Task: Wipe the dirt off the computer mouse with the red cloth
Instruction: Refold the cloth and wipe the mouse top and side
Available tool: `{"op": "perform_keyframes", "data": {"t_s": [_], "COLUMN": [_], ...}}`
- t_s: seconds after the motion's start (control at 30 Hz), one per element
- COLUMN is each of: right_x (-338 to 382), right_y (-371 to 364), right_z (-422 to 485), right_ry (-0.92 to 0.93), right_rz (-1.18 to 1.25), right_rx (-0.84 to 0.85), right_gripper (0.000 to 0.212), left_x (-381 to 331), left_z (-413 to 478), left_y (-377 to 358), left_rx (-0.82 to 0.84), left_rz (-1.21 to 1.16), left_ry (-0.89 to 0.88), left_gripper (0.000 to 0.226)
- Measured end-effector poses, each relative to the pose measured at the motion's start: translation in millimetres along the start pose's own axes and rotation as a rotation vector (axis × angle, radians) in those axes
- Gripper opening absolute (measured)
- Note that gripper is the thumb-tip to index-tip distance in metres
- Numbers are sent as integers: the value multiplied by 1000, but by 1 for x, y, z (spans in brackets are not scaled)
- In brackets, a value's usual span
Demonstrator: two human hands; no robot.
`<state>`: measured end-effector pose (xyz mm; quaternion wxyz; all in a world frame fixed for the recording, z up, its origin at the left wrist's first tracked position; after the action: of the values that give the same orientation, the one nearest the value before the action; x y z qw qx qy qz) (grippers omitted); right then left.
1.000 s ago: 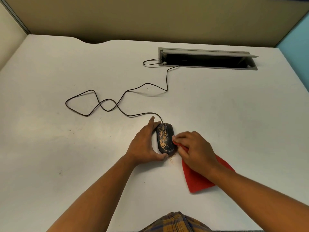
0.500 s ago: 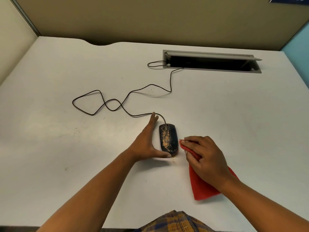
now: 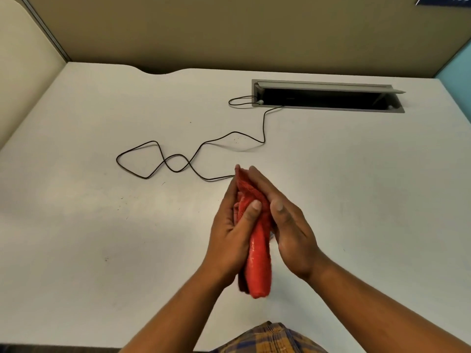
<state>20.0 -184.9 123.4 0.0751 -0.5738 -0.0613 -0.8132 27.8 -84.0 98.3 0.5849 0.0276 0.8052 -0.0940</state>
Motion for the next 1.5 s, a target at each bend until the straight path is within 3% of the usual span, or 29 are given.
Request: {"op": "perform_keyframes", "data": {"t_s": [0.13,0.33,0.47,0.73,1.0,1.4,1.5], "right_x": [-17,-50,-78,-121,-126,-126,-126], "right_y": [16,59,74,70,66,64,64], "right_z": [2,-1,-6,-4,-1,-2,-2], "right_ry": [-81,-88,-116,-248,-230,-227,-228], "right_rz": [-51,-314,-514,-769,-849,-897,-899], "right_rx": [-22,-53,85,416,473,468,465], "right_gripper": [79,75,88,140,140,134,133], "left_x": [-3,-3,7,23,37,35,37], "left_z": [7,17,21,49,76,84,85], "left_y": [28,63,70,70,62,49,48], "left_rx": [-95,-174,-175,-163,5,61,63], "left_rz": [90,299,581,1080,1366,1444,1499], "left_ry": [4,12,-11,42,107,58,68], "left_gripper": [42,36,41,38,45,43,54]}}
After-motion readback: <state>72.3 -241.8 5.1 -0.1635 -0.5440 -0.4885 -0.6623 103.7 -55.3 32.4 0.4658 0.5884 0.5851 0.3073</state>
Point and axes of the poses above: each hand's wrist, its own z-axis towards the middle knuckle, its own y-axis out of the back of the hand, x = y × z, the point moved 6 cm from there along z, towards the middle knuckle, and after that the axes turned 15 degrees about y, right-handed, at the moved point
